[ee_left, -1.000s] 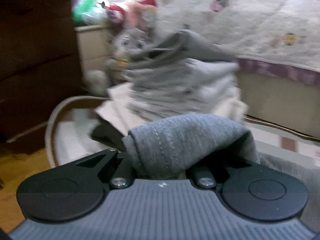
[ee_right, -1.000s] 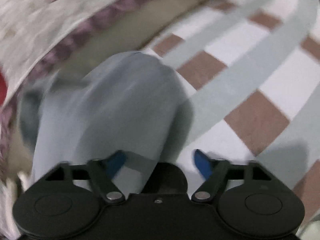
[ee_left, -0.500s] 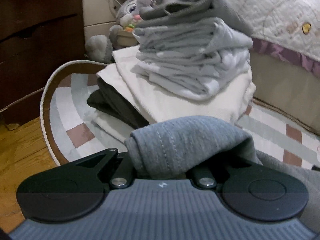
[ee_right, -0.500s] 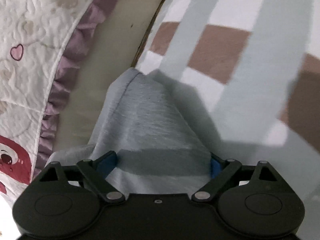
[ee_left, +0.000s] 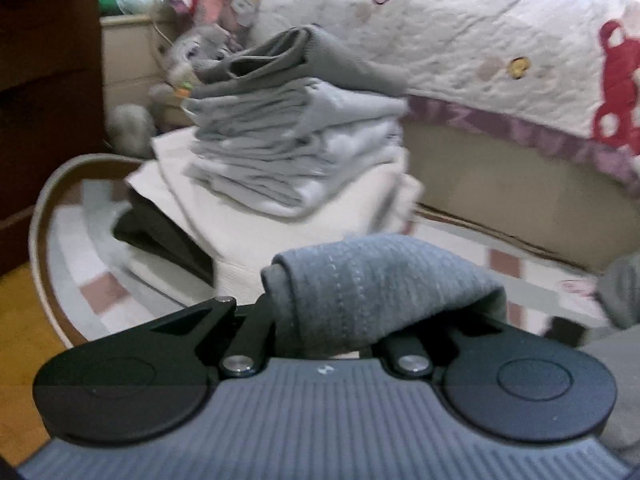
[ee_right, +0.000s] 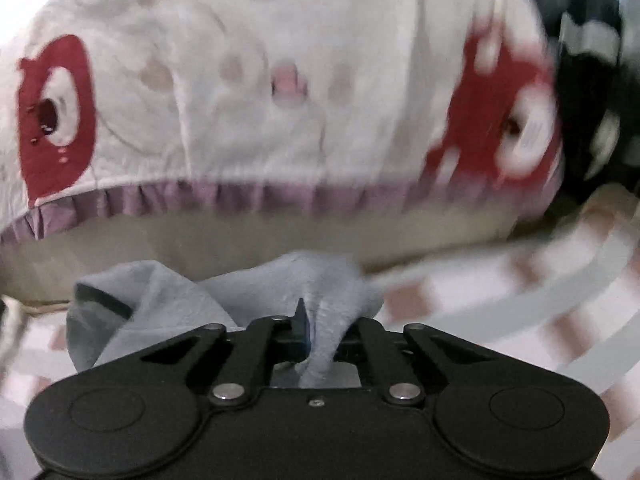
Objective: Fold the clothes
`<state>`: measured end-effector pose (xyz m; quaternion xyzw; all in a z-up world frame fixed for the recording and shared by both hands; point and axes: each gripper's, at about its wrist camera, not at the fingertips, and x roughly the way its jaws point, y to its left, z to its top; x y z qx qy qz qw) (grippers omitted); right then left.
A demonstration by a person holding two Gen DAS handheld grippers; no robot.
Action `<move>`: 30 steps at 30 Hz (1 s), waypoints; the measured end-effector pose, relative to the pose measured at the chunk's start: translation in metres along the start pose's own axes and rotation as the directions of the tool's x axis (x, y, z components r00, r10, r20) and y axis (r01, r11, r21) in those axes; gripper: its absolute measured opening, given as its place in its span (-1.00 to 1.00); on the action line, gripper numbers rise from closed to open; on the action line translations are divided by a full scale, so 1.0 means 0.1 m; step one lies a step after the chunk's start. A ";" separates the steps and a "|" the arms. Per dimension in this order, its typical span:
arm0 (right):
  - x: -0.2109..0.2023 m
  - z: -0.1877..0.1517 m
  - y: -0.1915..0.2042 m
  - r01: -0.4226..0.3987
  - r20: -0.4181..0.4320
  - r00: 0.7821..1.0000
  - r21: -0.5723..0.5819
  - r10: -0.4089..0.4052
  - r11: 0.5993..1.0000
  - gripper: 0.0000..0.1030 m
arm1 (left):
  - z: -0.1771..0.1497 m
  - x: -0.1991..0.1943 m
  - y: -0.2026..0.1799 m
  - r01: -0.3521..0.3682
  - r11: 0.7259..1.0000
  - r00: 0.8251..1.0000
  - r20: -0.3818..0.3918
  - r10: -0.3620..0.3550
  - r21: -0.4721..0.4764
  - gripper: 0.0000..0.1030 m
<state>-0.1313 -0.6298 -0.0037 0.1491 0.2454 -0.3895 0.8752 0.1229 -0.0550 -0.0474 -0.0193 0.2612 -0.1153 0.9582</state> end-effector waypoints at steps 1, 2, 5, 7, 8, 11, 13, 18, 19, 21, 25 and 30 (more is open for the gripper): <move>-0.19 0.05 -0.07 0.033 0.029 0.999 -0.027 -0.032 0.999 -0.95 | 0.01 -0.08 -0.01 0.029 1.000 1.000 -0.003 -0.029 -0.004 -0.89; -0.36 0.08 -0.15 0.065 0.051 0.997 -0.044 -0.063 0.997 -0.96 | 0.02 -0.17 -0.02 0.057 0.998 0.998 -0.005 -0.057 -0.003 -0.89; -0.83 0.05 -0.36 0.238 0.133 0.966 -0.119 -0.222 0.964 -0.96 | 0.04 -0.44 -0.03 0.149 0.989 0.989 -0.009 -0.149 -0.009 -0.89; -1.05 -0.08 -0.52 0.340 0.145 0.937 -0.152 -0.319 0.928 -0.96 | -0.03 -0.44 -0.04 0.163 0.987 0.983 -0.090 -0.162 -0.003 -0.89; -1.10 -0.20 -0.61 0.388 0.119 0.921 -0.172 -0.372 0.905 -0.96 | -0.08 -0.42 -0.04 0.159 0.987 0.977 -0.142 -0.157 0.004 -0.89; -1.00 -0.62 -0.98 0.436 -0.119 0.881 -0.176 -0.459 0.883 -0.94 | -0.22 -0.33 -0.06 0.151 0.988 0.945 -0.296 -0.137 0.024 -0.88; -0.94 -0.90 -1.25 0.424 -0.246 0.868 -0.083 -0.431 0.902 -0.89 | -0.31 -0.28 -0.07 0.147 0.988 0.911 -0.394 -0.120 0.039 -0.88; -0.96 -1.11 -1.43 0.356 -0.341 0.881 0.024 -0.327 0.934 -0.36 | -0.47 -0.20 -0.06 0.124 0.991 0.841 -0.535 -0.081 0.044 -0.79; -0.98 -1.02 -1.35 0.337 -0.305 0.896 -0.006 -0.323 0.941 -0.23 | -0.45 -0.21 -0.03 0.117 0.993 0.845 -0.528 -0.085 0.029 -0.72; -1.03 -0.80 -1.14 0.277 -0.234 0.929 -0.067 -0.285 0.958 0.05 | -0.41 -0.25 0.01 0.095 0.995 0.863 -0.500 -0.075 0.015 -0.60; -0.97 -0.42 -0.67 0.041 -0.195 0.978 -0.158 -0.072 0.987 0.06 | -0.36 -0.32 0.11 0.063 0.998 0.887 -0.457 -0.060 -0.010 -0.58; -0.61 -0.28 0.08 -0.280 -0.296 0.931 -0.207 0.213 0.937 0.06 | -0.23 -0.50 0.29 -0.084 0.996 0.942 -0.321 0.093 0.044 -0.66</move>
